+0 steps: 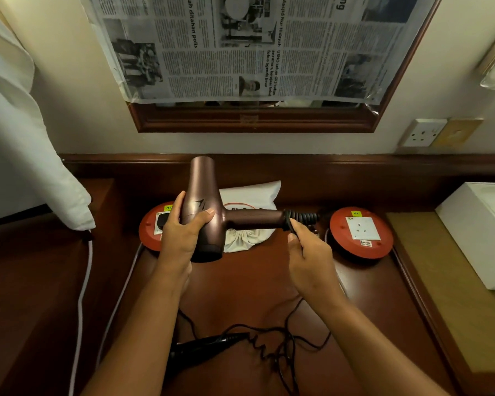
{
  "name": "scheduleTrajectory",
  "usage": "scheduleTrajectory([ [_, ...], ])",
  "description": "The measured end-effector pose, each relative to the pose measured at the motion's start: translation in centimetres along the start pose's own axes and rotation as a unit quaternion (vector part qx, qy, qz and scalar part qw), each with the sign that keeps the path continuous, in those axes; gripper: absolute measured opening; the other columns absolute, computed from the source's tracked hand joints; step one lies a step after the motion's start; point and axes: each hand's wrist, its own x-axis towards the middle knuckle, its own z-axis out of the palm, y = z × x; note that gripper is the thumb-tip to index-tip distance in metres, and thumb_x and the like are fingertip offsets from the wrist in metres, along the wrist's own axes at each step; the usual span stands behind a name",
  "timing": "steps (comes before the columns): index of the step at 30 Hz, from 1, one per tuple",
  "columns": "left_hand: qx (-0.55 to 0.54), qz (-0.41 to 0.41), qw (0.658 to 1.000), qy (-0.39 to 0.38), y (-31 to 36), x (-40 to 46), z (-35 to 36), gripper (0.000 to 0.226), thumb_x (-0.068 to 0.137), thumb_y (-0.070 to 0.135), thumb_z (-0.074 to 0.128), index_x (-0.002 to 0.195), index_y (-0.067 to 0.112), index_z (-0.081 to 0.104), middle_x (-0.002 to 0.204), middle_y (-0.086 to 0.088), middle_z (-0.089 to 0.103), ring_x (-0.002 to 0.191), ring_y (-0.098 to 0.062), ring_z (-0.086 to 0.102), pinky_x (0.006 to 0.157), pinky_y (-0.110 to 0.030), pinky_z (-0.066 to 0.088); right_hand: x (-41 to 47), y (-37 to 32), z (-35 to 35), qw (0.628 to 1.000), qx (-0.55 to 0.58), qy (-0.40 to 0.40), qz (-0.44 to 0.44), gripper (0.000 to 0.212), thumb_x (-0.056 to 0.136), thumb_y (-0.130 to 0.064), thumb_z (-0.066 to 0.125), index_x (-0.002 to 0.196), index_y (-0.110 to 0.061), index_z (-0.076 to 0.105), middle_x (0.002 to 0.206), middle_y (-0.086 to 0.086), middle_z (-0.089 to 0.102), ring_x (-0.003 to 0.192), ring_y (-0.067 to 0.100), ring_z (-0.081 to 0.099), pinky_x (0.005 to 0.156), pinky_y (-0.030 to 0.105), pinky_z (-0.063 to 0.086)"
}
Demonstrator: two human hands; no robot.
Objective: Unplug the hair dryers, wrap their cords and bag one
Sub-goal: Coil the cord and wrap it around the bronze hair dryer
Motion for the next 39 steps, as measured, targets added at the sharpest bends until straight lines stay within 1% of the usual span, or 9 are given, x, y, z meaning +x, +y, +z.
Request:
scheduleTrajectory([
  [4,-0.04,-0.013,0.999,0.015,0.1,-0.2,0.4,0.075,0.079,0.014,0.074,0.142,0.035,0.039,0.108,0.009,0.059,0.087,-0.019,0.066,0.071,-0.033,0.055,-0.4,0.1,0.5,0.997,0.058,0.053,-0.007,0.019,0.098,-0.026,0.046,0.084,-0.021,0.059,0.064,-0.007,0.054,0.056,0.004,0.049,0.049,0.019,0.037],
  [7,-0.047,-0.019,0.999,0.007,0.3,-0.2,0.5,0.075,0.079,0.015,0.075,0.141,0.037,0.04,0.109,0.009,0.059,0.089,-0.02,0.067,0.07,-0.033,0.055,-0.8,0.1,0.9,0.992,0.115,0.032,0.038,0.028,0.097,-0.03,0.048,0.07,-0.023,0.051,0.057,-0.003,0.051,0.048,0.004,0.044,0.044,0.02,0.035],
  [11,-0.057,-0.03,0.998,0.002,0.3,-0.4,0.4,0.074,0.079,0.015,0.074,0.142,0.037,0.04,0.105,0.011,0.06,0.086,-0.019,0.068,0.066,-0.031,0.055,-0.8,0.9,1.4,0.986,0.151,0.017,0.074,0.036,0.095,-0.038,0.049,0.071,-0.012,0.052,0.058,0.006,0.046,0.05,0.01,0.04,0.046,0.029,0.035],
  [14,-0.065,-0.047,0.997,0.003,0.2,-0.5,0.5,0.076,0.078,0.017,0.075,0.143,0.036,0.04,0.11,0.007,0.06,0.088,-0.021,0.067,0.066,-0.032,0.055,-0.8,1.2,1.4,0.976,0.202,-0.002,0.076,0.034,0.097,-0.034,0.047,0.081,-0.004,0.056,0.061,0.003,0.043,0.052,0.01,0.036,0.045,0.022,0.031],
  [18,-0.075,-0.061,0.995,0.003,0.5,-0.5,0.4,0.075,0.078,0.02,0.076,0.142,0.037,0.04,0.118,0.0,0.059,0.093,-0.024,0.067,0.068,-0.035,0.056,-0.8,1.7,1.7,0.957,0.272,-0.045,0.088,0.021,0.101,-0.018,0.042,0.098,-0.021,0.063,0.067,-0.004,0.048,0.058,0.016,0.039,0.049,0.023,0.035],
  [25,-0.055,-0.062,0.996,-0.018,1.0,-0.7,0.0,0.072,0.078,0.022,0.075,0.14,0.038,0.042,0.118,-0.001,0.061,0.09,-0.025,0.069,0.061,-0.031,0.055,-0.6,3.8,2.1,0.958,0.237,-0.061,0.149,0.045,0.091,-0.048,0.045,0.067,-0.011,0.056,0.047,-0.005,0.042,0.044,0.009,0.036,0.042,0.023,0.03],
  [29,-0.047,-0.064,0.997,-0.02,1.1,-0.7,0.0,0.072,0.077,0.023,0.075,0.14,0.039,0.042,0.12,-0.001,0.06,0.088,-0.025,0.069,0.059,-0.03,0.055,0.0,4.6,2.1,0.959,0.229,-0.074,0.15,0.043,0.091,-0.046,0.045,0.063,-0.014,0.05,0.045,-0.009,0.039,0.042,0.006,0.033,0.042,0.021,0.028],
  [34,-0.046,-0.076,0.996,-0.03,1.1,-0.6,-0.2,0.072,0.079,0.024,0.074,0.141,0.038,0.04,0.122,-0.004,0.059,0.09,-0.026,0.069,0.06,-0.032,0.055,1.1,4.7,1.9,0.921,0.325,-0.145,0.161,0.035,0.091,-0.041,0.046,0.074,-0.01,0.049,0.052,-0.002,0.04,0.045,0.013,0.029,0.044,0.026,0.022],
  [39,-0.038,-0.088,0.994,-0.056,1.2,-0.2,-0.8,0.07,0.079,0.025,0.073,0.14,0.039,0.042,0.123,-0.005,0.06,0.091,-0.029,0.069,0.066,-0.035,0.055,2.4,4.8,1.5,0.904,0.357,-0.189,0.142,0.033,0.088,-0.036,0.048,0.087,-0.008,0.065,0.062,0.004,0.046,0.051,0.015,0.041,0.05,0.027,0.036],
])
